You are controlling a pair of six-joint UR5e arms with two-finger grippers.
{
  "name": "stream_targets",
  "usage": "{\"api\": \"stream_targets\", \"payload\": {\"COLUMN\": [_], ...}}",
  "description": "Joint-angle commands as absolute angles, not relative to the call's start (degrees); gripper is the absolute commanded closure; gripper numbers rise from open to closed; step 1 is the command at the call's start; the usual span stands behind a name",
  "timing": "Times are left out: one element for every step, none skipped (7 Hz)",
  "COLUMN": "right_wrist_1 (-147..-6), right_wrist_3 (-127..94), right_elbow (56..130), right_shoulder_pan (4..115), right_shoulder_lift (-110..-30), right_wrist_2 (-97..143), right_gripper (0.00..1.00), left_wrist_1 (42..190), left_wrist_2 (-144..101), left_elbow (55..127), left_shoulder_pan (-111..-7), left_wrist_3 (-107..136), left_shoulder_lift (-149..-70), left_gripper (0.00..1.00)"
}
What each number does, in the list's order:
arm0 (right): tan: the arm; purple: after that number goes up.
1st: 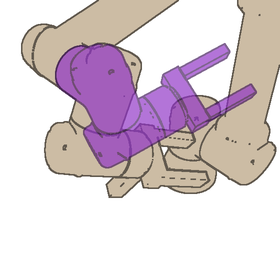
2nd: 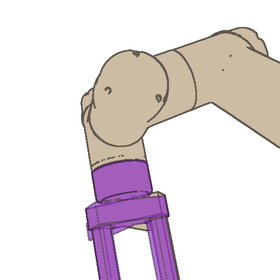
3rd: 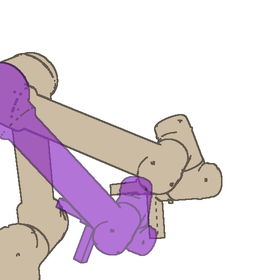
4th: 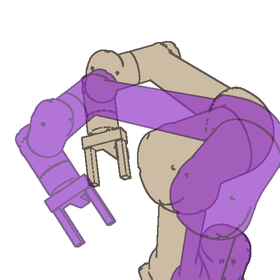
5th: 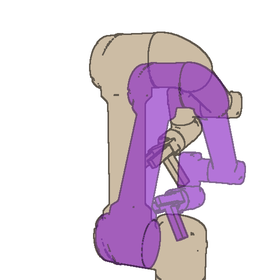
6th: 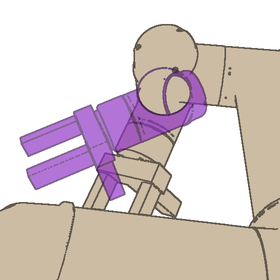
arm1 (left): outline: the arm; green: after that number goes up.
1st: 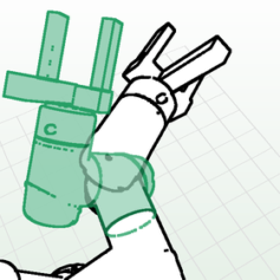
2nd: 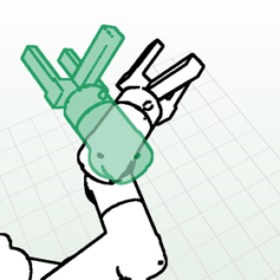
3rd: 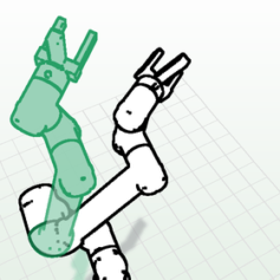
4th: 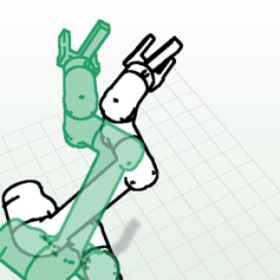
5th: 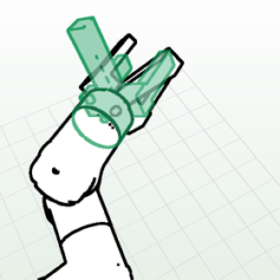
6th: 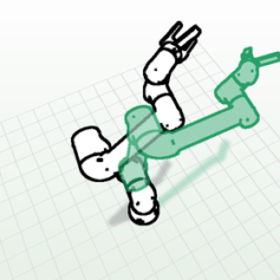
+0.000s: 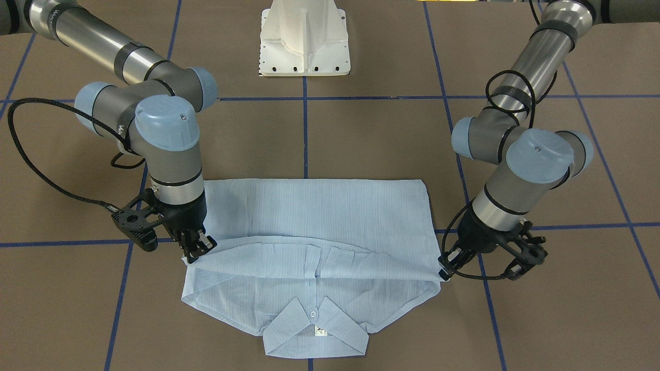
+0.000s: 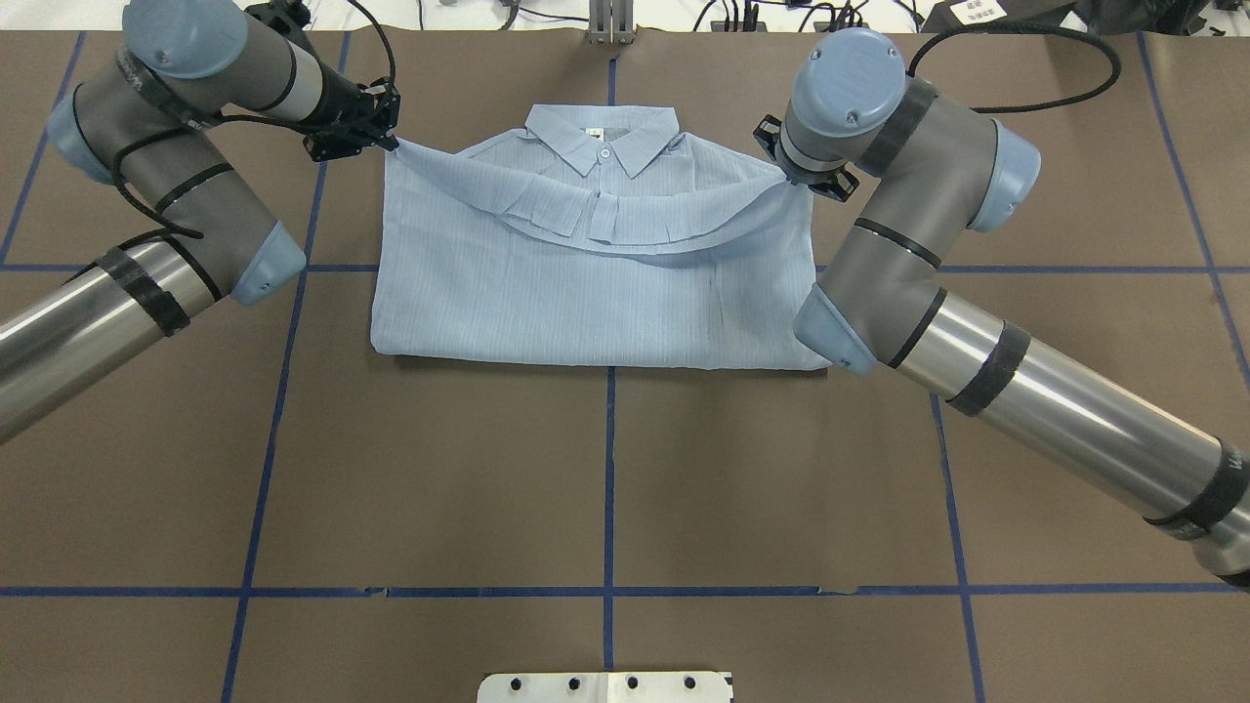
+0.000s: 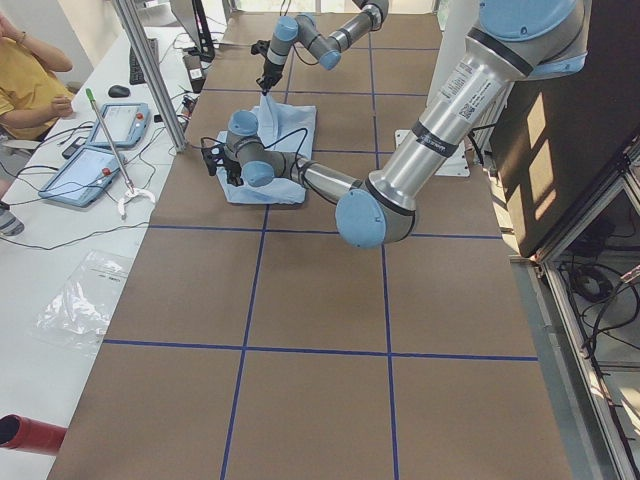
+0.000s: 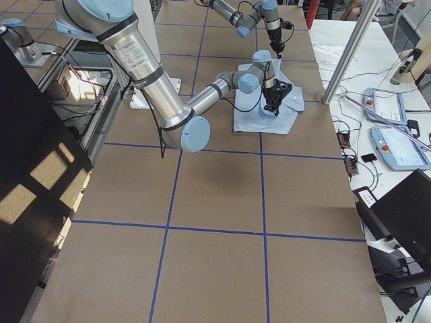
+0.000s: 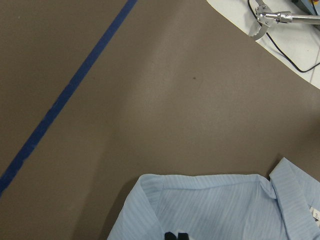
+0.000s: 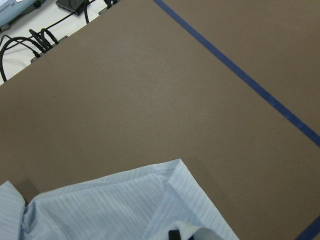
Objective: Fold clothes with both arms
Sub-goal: 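Lift the hem with both grippers and fold it up toward the collar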
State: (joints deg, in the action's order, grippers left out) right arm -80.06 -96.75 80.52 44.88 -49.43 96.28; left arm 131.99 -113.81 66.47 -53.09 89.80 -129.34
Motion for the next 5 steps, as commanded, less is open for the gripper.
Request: {"api": "stream_targets", "payload": {"right_wrist_1": [-77.2,-76.9,-75.4,-75.3,-75.3], "right_wrist_3": [-94.7,-94.5,-94.5,-94.4,-94.0], "right_elbow": [75.3,73.2,72.3,71.3,70.9], "right_shoulder_pan": [45.9,45.8,45.8,45.8,45.8], "right_shoulder_lift": [-47.5,-46.7,-46.7,-46.7,-46.8], "right_wrist_2": [96.8,96.8,96.8,96.9,96.8], "right_gripper": [1.0,1.0,1.0,1.0,1.0], "left_wrist_1": [134.3,134.4,135.2,137.9,138.2], "left_wrist_2": [-113.3,-113.3,-113.0,-111.6,-111.6], "left_elbow": [63.0,62.8,61.8,59.6,59.3], "left_shoulder_pan": [-53.0,-53.0,-52.9,-52.7,-52.6], "left_wrist_3": [89.7,89.7,89.7,89.7,89.7], "left_shoulder_lift": [-130.3,-130.3,-130.4,-130.7,-130.8], "left_gripper": [1.0,1.0,1.0,1.0,1.0]}}
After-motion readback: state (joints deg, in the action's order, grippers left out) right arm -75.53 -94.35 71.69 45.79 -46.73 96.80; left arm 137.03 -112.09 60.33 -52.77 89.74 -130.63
